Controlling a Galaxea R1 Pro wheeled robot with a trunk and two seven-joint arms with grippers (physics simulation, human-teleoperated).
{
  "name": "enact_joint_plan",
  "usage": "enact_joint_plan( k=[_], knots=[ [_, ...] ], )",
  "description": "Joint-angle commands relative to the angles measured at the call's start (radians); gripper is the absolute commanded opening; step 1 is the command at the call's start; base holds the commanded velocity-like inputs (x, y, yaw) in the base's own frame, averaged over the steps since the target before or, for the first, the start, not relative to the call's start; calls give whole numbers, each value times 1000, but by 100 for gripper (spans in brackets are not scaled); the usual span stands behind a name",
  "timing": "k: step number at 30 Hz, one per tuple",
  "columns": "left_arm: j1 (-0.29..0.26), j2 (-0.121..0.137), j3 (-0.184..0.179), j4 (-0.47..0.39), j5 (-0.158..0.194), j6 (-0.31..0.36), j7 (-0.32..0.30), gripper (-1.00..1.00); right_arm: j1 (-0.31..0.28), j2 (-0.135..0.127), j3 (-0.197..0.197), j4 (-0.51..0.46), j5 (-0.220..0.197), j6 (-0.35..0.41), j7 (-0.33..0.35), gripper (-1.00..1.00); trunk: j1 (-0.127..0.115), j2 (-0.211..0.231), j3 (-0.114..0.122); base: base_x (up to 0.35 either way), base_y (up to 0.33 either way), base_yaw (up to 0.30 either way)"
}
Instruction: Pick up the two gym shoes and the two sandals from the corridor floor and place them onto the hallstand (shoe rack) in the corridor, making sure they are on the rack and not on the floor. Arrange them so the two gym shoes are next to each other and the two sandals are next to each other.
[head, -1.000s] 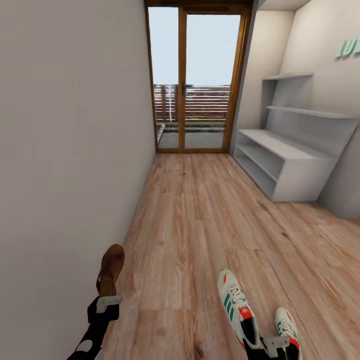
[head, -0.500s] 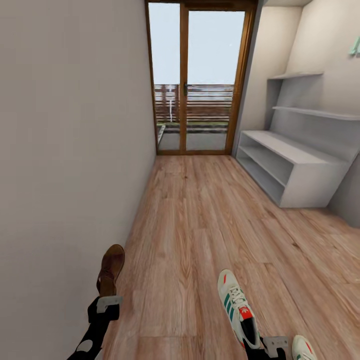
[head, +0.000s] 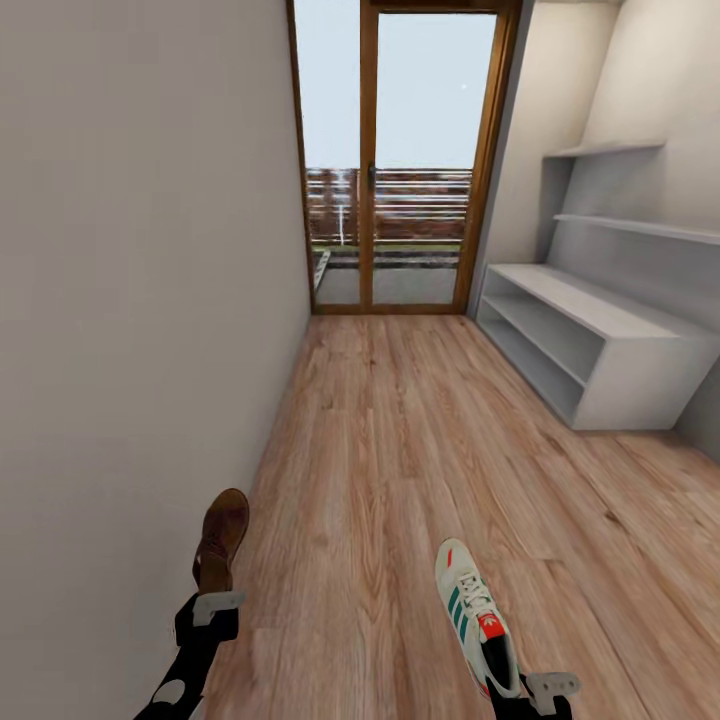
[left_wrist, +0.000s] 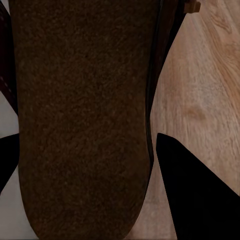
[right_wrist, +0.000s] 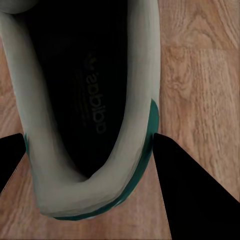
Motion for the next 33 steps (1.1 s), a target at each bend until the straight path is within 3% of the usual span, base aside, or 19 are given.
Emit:
enact_joint_plan(
  k=[1,33],
  knots=[
    [-1,-1,2,1,-8,-3,4,-100,-1,0,7,1,-10,-3,4,-100,0,0,-1,340,0,0],
    [-1,0,2,1,-8,-3,4,-100,-1,0,6,1,-10,-3,4,-100,0,0,-1,336,-52,0]
  ],
)
